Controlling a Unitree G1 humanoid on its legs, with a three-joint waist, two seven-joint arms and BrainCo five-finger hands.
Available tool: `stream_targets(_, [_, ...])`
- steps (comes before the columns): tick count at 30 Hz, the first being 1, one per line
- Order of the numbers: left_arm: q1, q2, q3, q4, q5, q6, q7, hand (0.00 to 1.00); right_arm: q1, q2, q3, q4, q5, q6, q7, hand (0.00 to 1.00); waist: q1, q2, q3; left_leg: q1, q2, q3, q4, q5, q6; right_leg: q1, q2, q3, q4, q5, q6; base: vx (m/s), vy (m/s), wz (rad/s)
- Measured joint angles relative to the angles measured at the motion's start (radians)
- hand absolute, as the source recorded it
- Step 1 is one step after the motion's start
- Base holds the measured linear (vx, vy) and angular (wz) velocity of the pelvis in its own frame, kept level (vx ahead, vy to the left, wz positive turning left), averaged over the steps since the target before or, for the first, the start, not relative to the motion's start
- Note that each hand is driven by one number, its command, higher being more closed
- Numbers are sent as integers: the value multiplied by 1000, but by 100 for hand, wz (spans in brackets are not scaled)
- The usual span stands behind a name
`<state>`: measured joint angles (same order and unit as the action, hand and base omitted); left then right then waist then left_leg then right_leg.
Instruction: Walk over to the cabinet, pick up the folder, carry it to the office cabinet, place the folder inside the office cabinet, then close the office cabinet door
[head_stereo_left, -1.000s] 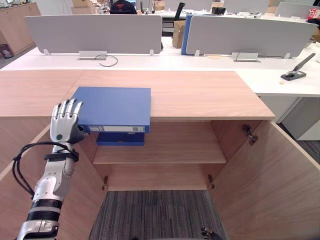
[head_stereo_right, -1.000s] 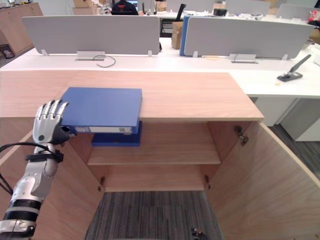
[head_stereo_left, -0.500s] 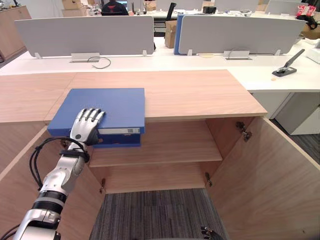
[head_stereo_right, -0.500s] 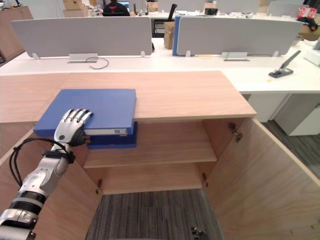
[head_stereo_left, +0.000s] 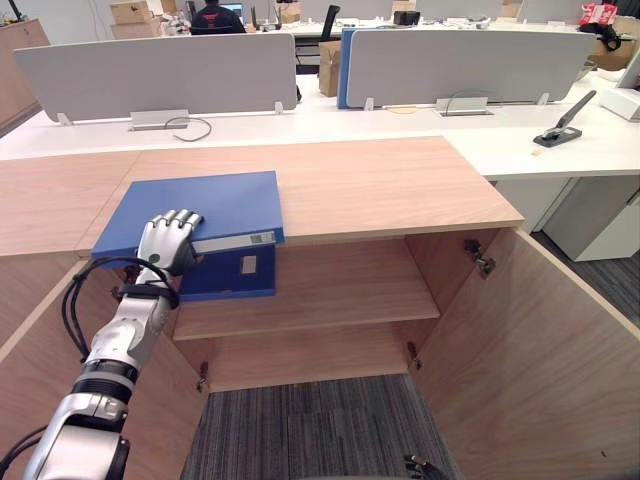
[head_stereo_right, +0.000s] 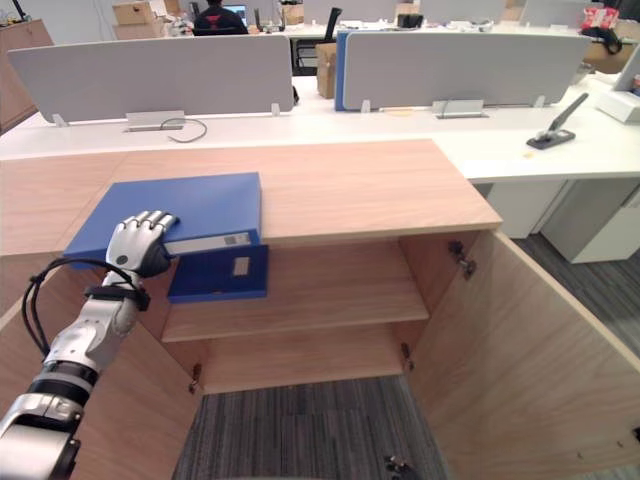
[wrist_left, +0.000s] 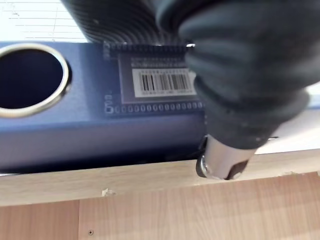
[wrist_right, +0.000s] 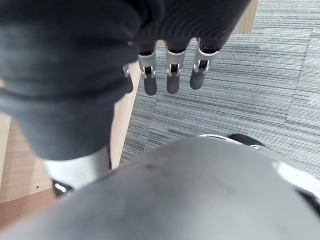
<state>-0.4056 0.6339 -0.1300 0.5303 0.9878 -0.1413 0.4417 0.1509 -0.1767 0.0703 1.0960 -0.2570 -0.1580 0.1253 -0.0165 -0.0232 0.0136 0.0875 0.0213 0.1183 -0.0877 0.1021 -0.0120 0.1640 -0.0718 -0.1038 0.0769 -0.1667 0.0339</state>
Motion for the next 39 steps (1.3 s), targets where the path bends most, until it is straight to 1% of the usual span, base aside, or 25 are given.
stream_targets(3, [-4, -13, 2, -16, -7, 7, 0, 100, -1, 0, 1, 0, 0, 0, 0, 0, -1, 0, 0, -1, -1, -2, 0, 0, 0, 0, 0, -1, 0, 0, 0, -8, 0, 1])
stream_targets(5, [20, -47, 17, -90, -17, 24, -16, 100, -1, 0, 2, -1, 0, 2, 0, 0, 0, 1, 0, -4, -3, -7, 0, 0, 0, 0, -2, -3, -1, 0, 0, -9, 0, 6])
stream_targets(6, [63, -66, 25, -184, -29, 27, -43, 100, -1, 0, 1, -1, 1, 4, 0, 0, 1, 1, 0, -7, -6, -11, 0, 0, 0, -1, -4, -5, -3, 0, 0, 0, 0, 11])
stream_targets(8, [157, -113, 26, -363, -96, 12, -89, 100, -2, 2, -1, -1, 2, 11, -2, 0, 5, 2, 0, -14, -10, -20, 0, 1, 1, -2, -6, -13, -6, 0, 1, 2, 1, 14])
stream_targets(9, [216, -156, 26, -475, -168, -22, -116, 100, -2, 4, -5, 0, 3, 21, -5, 0, 9, 2, 0, -15, -13, -25, 0, 1, 2, 2, -8, -20, -6, 1, 2, 8, 0, 12])
stream_targets(10, [239, -172, 25, -528, -201, -42, -131, 100, -2, 4, -6, 1, 4, 25, -8, 0, 11, 3, 0, -15, -13, -27, 0, 2, 2, 5, -8, -22, -6, 1, 2, 8, -4, 17])
stream_targets(12, [309, -231, 4, -701, -455, -119, -207, 100, -5, 3, -9, 11, 6, 43, -11, 0, 22, 7, 2, 1, -14, -42, 0, 2, 3, 29, -7, -31, -9, 1, 1, -10, -16, 17])
stream_targets(13, [328, -245, -7, -728, -539, -136, -232, 100, -5, 2, -9, 15, 8, 48, -10, 0, 24, 9, 1, 4, -14, -45, 0, 2, 3, 34, -7, -32, -9, 1, 1, -32, -21, 11])
stream_targets(15, [413, -284, -54, -818, -851, -189, -331, 100, -12, -6, -12, 37, 32, 60, -10, 0, 30, 22, -3, 4, -11, -49, 0, 3, 3, 35, -6, -35, -9, 1, 1, -61, -20, 4])
stream_targets(16, [444, -288, -74, -831, -968, -202, -383, 100, -12, -9, -20, 39, 43, 62, -10, 0, 31, 27, 1, 4, -11, -51, -1, 5, 3, 34, -6, -36, -7, 1, 1, -77, -13, 2])
stream_targets(17, [465, -288, -83, -837, -1023, -205, -411, 100, -12, -9, -32, 40, 43, 62, -9, 0, 32, 30, 4, 4, -10, -52, -4, 6, 4, 34, -7, -37, -7, 1, 1, -92, -6, 3])
stream_targets(19, [525, -282, -85, -834, -1216, -185, -512, 100, -10, -10, -50, 41, 46, 66, -10, 0, 29, 39, 9, 4, -9, -58, -5, 8, 4, 33, -7, -44, -6, 0, 1, -97, -7, 6])
stream_targets(21, [564, -274, -56, -834, -1406, -160, -563, 100, -10, -10, -50, 46, 46, 70, -11, 0, 34, 34, 13, 0, -10, -73, -6, 11, 2, 35, -7, -58, -7, -1, 1, -93, -12, 16])
stream_targets(23, [577, -275, -19, -834, -1494, -159, -578, 100, -10, -9, -49, 47, 47, 74, -11, 0, 40, 32, 15, -1, -11, -75, -6, 12, 3, 36, -7, -60, -8, -1, 2, -37, -5, 8])
stream_targets(24, [587, -279, 41, -834, -1584, -158, -588, 100, -11, -8, -50, 47, 50, 76, -12, 0, 50, 29, 18, -2, -13, -77, -6, 12, 3, 38, -9, -63, -9, -2, 4, -18, -2, 4])
stream_targets(25, [587, -280, 61, -834, -1613, -158, -589, 100, -12, -7, -50, 47, 52, 76, -12, 0, 53, 28, 19, -2, -13, -79, -6, 12, 3, 38, -9, -64, -9, -2, 4, -12, -6, 10])
stream_targets(26, [587, -291, 122, -835, -1703, -158, -592, 100, -11, -5, -51, 48, 75, 78, -14, 0, 60, 23, 22, -4, -16, -85, -6, 12, 3, 40, -11, -71, -11, -3, 5, 0, -10, 12])
stream_targets(27, [587, -301, 150, -835, -1743, -159, -592, 100, -12, -3, -51, 48, 82, 79, -18, 0, 61, 20, 25, -6, -17, -90, -6, 12, 3, 43, -12, -77, -12, -3, 5, 9, -24, 26])
stream_targets(28, [587, -340, 197, -839, -1828, -161, -591, 100, -26, 13, -53, 53, 113, 83, -21, 0, 67, 16, 24, -17, -18, -104, -5, 14, 5, 42, -13, -87, -14, -4, 6, -4, -20, 23])
stream_targets(30, [587, -413, 175, -871, -1910, -187, -581, 100, -132, 21, -45, 108, 169, 102, -40, 0, 87, 8, 28, -52, -22, -114, -5, 22, 5, 12, -13, -100, -13, -3, 9, -21, -10, 24])
stream_targets(31, [589, -440, 120, -889, -1925, -189, -575, 100, -226, 39, -43, 139, 257, 109, -85, 0, 110, -2, 34, -67, -17, -121, -1, 28, 8, -3, -12, -104, -6, -2, 8, -4, -7, 19])
stream_targets(33, [597, -450, 67, -896, -1923, -184, -567, 100, -310, 57, -51, 116, 340, 104, -121, 0, 129, -9, 38, -70, -17, -122, 0, 30, 8, -6, -12, -105, -4, -2, 8, 18, -6, 11])
stream_targets(35, [614, -459, 51, -900, -1921, -181, -542, 100, -368, 102, -49, -76, 452, 68, -170, 0, 136, -8, 38, -71, -17, -121, 0, 31, 9, -4, -13, -105, -4, -2, 8, 20, -7, 5])
stream_targets(36, [617, -465, 55, -901, -1918, -181, -534, 100, -368, 112, -49, -140, 474, 57, -181, 0, 136, -9, 38, -71, -17, -120, 0, 31, 9, -5, -13, -105, -3, -2, 8, 0, 0, 0])
stream_targets(39, [646, -515, 125, -903, -1887, -181, -510, 100, -307, 121, -86, -491, 523, 18, -210, 0, 125, -9, 38, -65, -14, -118, 0, 31, 9, -5, -12, -104, 10, -2, 7, 0, 0, 0])
